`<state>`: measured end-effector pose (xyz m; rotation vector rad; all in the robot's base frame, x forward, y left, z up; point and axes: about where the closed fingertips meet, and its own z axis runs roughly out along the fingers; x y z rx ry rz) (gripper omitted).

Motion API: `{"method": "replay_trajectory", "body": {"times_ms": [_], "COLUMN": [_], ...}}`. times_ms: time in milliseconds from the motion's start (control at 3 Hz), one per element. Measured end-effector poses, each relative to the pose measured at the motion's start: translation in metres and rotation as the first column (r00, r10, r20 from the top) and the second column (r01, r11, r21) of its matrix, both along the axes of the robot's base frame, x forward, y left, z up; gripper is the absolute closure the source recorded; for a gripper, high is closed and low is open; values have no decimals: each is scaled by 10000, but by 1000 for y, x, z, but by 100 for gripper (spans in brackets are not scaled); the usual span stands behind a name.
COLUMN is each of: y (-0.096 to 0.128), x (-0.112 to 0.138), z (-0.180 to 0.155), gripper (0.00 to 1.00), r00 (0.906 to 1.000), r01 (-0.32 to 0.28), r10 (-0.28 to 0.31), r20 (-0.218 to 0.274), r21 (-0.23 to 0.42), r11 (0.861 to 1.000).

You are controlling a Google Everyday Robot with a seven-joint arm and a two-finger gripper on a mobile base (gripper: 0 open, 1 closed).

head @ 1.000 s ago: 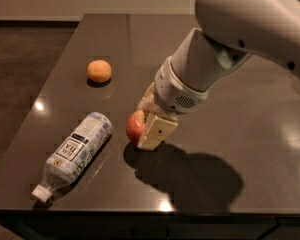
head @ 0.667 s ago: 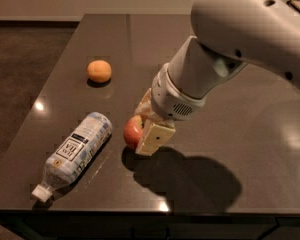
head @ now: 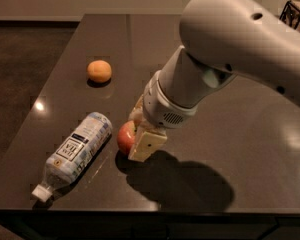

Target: Move apple near blue plastic bottle

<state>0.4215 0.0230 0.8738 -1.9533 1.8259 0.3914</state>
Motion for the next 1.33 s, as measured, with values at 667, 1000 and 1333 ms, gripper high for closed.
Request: {"method": "replay_trajectory", "body": {"times_ms": [667,1000,1333], "y": [16,17,17], "x": [-2,-3,-3], "z": [-7,-6,-6], "gripper": [12,0,0], "r00": [9995,9996,9996], "r01": [173,150,149], "r10": [-171,-148,-148], "r20": [-275,-245,-244], "r21": [73,61,61], "r11": [9998,9999,9999]}}
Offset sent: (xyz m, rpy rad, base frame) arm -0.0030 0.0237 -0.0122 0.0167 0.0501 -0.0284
